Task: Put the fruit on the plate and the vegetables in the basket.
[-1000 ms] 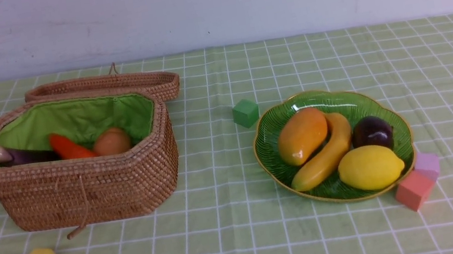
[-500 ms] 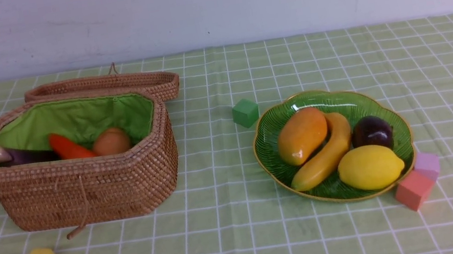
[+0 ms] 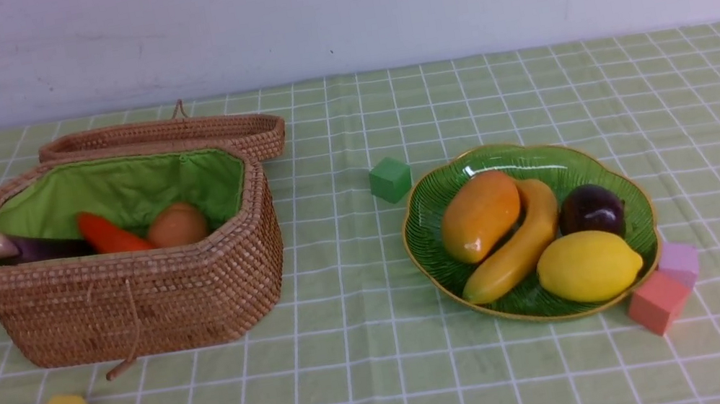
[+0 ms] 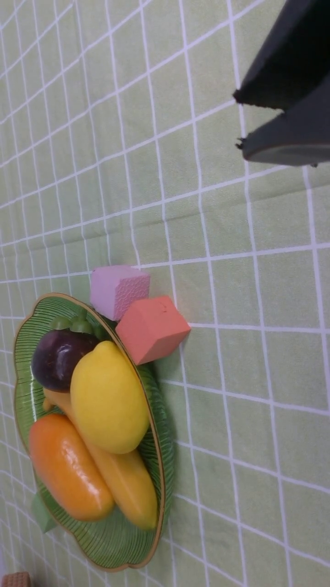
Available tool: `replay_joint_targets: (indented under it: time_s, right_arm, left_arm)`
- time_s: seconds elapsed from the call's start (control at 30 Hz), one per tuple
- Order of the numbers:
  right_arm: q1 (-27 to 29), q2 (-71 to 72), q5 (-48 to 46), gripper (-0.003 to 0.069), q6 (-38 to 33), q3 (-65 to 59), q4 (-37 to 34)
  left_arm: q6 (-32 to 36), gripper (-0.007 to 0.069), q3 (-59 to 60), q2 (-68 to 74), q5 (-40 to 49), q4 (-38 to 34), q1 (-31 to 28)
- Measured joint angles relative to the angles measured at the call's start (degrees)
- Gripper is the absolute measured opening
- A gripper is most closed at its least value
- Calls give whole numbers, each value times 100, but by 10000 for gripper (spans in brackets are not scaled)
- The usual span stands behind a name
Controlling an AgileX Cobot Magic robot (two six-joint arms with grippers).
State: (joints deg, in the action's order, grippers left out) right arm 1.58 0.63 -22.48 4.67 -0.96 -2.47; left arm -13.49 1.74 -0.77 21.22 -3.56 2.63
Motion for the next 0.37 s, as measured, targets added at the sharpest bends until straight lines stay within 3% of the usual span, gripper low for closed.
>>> replay_joint_targets:
  time_s: [0.37]
  right_arm:
    - [0,0,0,138,-5,0,0]
  left_arm:
    - [0,-2,0,0,0,0,0]
